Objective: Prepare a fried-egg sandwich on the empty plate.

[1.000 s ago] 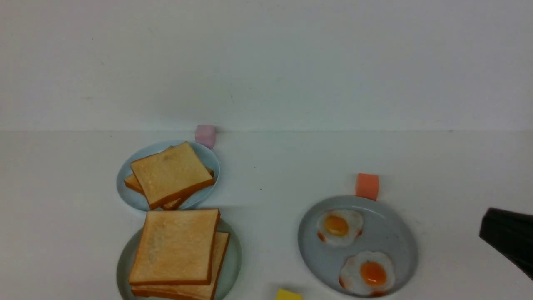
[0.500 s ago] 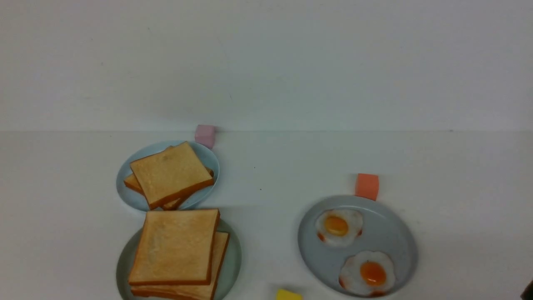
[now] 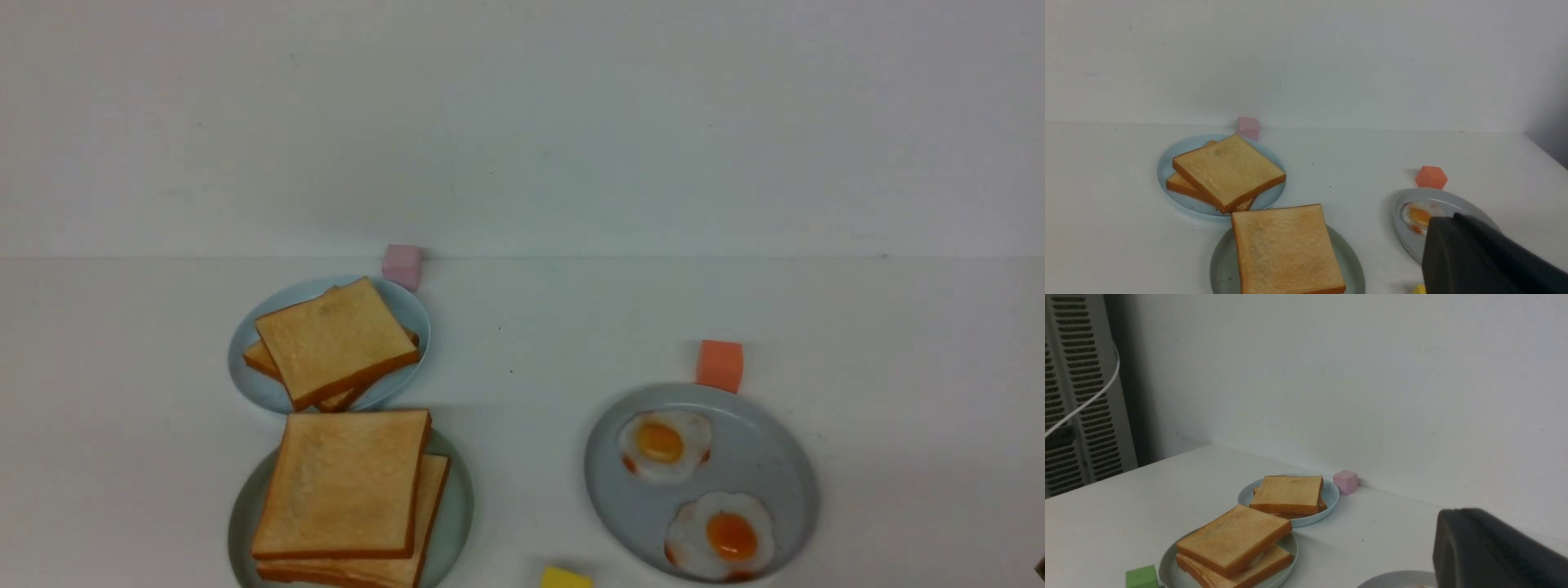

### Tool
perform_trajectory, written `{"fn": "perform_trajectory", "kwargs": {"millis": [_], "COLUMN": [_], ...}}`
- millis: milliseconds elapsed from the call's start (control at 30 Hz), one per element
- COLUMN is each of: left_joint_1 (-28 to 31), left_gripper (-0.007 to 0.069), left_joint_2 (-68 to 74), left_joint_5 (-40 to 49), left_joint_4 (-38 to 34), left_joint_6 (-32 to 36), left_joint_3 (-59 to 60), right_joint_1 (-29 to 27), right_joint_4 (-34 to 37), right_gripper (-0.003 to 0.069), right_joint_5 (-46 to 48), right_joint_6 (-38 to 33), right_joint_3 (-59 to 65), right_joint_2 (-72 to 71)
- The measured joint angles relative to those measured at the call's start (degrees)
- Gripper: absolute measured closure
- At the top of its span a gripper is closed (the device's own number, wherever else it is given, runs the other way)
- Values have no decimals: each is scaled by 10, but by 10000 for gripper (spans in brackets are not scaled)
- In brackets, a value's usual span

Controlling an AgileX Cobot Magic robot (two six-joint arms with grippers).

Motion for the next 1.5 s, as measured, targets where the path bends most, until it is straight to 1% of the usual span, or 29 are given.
{"fn": "perform_trajectory", "kwargs": {"millis": [133,300,467,533,567,667,767,800,900,1000,1167,1500], "left_joint_1": [0,0,0,0,0,-6,-31,-44,-69,-78,-79,-79], "left_gripper": [637,636,634,631,631,629,627,626,623,620,617,605], "left_joint_2": [0,0,-18,-32,-33,-55,-64,-64,-64,-64,-64,-64], "left_joint_5": [-3,-12,-76,-106,-106,-160,-188,-195,-205,-212,-204,-206], "left_joint_4": [-1,19,35,48,50,133,250,289,343,350,339,335], "left_joint_6": [0,0,0,-13,-15,-86,-177,-218,-271,-294,-297,-298], "left_joint_3": [14,48,86,109,112,160,203,222,254,291,336,341], "right_joint_1": [0,0,0,0,0,0,0,0,0,0,0,0], "right_joint_4": [0,0,0,0,0,0,0,0,0,0,0,0], "right_gripper": [637,634,629,624,624,620,613,612,609,604,599,586], "right_joint_5": [0,0,0,0,0,0,0,0,0,0,0,0], "right_joint_6": [0,0,0,0,0,0,0,0,0,0,0,0], "right_joint_3": [0,0,0,0,0,0,0,0,0,0,0,0], "right_joint_2": [0,0,0,0,0,0,0,0,0,0,0,0]}}
